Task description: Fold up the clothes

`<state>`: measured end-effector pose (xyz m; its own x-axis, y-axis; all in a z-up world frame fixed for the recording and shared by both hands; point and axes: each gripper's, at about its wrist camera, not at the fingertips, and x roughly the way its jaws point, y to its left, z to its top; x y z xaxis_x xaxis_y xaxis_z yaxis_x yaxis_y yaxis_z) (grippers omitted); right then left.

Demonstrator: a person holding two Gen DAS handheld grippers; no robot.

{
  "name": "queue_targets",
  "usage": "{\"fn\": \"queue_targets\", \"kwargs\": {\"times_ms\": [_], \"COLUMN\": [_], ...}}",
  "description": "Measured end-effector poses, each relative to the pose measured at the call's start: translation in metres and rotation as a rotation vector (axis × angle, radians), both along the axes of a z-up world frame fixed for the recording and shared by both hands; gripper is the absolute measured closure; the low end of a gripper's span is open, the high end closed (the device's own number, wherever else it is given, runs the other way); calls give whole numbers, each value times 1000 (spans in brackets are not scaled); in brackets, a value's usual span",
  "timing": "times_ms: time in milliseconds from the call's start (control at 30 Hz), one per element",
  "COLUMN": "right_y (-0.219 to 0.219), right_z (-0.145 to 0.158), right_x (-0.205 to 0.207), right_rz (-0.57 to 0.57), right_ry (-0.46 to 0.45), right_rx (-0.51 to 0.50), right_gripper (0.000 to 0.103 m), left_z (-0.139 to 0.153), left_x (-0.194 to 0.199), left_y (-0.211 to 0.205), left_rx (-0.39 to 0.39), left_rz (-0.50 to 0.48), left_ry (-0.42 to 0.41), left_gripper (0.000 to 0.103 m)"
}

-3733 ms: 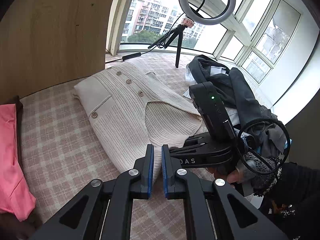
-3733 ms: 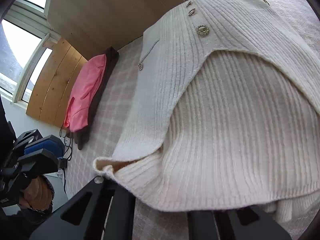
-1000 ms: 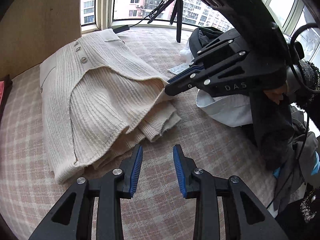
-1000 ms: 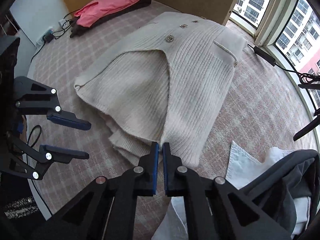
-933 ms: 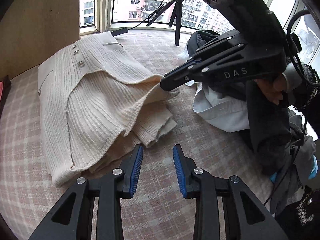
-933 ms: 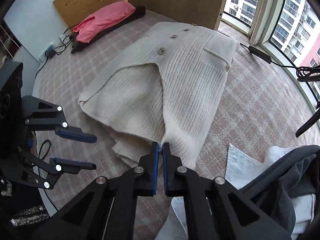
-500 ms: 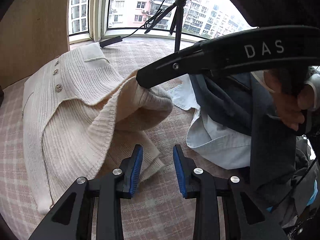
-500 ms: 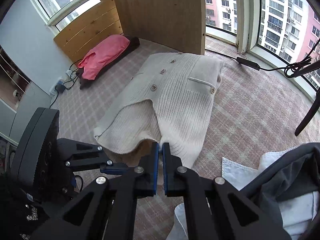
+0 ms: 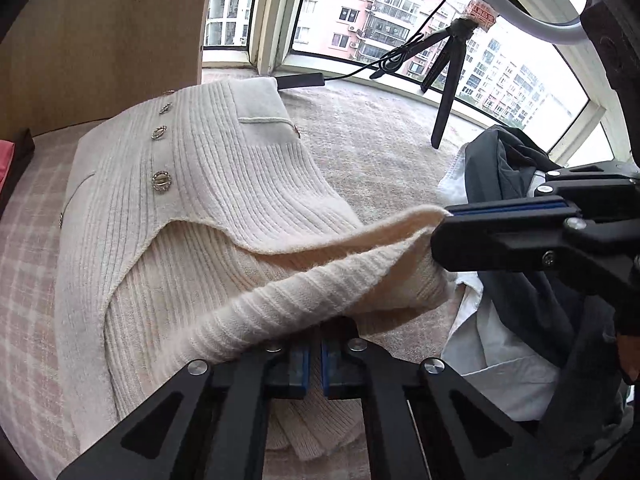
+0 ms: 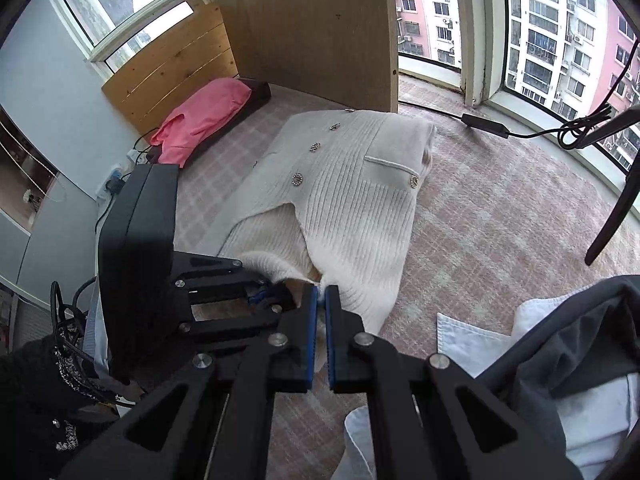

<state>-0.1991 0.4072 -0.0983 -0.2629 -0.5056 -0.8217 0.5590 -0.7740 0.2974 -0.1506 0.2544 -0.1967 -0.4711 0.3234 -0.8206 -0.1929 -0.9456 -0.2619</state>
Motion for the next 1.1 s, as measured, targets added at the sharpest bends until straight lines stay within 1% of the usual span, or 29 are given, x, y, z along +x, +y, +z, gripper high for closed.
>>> {"fn": "queue_targets", "kwargs": {"times_ms": [100,200,233,300,400,433,500,533,567,633,667,700,733,767,800,833,867,900,1000,1033,1100], "right_y": [5,6,4,-2,-14,-18,-24,-26,-26,-27,-26,-26,-26,-26,-26,-26,-26,-26,-43,-48,-57], "right_z": [3,6,6,2,-12,-19,-33,-35,-36,-36,-34,-32,-30,-28,-26,-24,-22,-20,-33,-38,-46], "right_x": [2,7,9,12,18,20,23,26,29,35,38,41,45,48,51,54,58,61,64,65,67], "right_rz": [-11,-7,-1,10,27,29,39,50,62,80,83,86,90,93,96,100,103,106,139,149,165], "right_ry": [3,1,-1,-2,-15,-19,-40,-48,-57,-56,-38,-20,-3,15,33,50,68,86,99,113,151], "right_rx": [-4,-12,-16,-6,24,46,77,86,94,112,123,134,145,156,167,178,189,200,262,286,336], "right_gripper": [99,99,99,99,99,99,99,99,98,97,94,87,83,78,77,77,73,68,67,67,67], "left_z": [15,33,35,28,0,-8,-13,-10,-5,11,21,29,36,42,44,46,43,38,20,14,4], "left_x": [12,23,25,25,22,23,24,28,32,50,62,73,84,93,100,107,109,107,96,92,87], "left_y": [-6,-10,-13,-16,-23,-24,-30,-34,-38,-46,-51,-57,-63,-68,-71,-75,-78,-81,-87,-87,-85], "left_rx": [-26,-97,-104,-178,-218,-260,-225,-191,-155,-107,-114,-125,-127,-144,-195,-251,-300,-342,-444,-454,-448], "left_rz": [-23,-44,-52,-37,-19,-15,-2,-14,-30,-74,-90,-105,-128,-147,-151,-153,-163,-172,-194,-192,-214], "left_ry": [19,67,72,62,-1,-7,-44,-57,-69,-54,-27,-9,3,25,57,91,118,127,119,116,133], "left_gripper": [101,101,101,101,101,101,103,102,96,89,87,85,84,83,81,76,75,75,74,74,74]}}
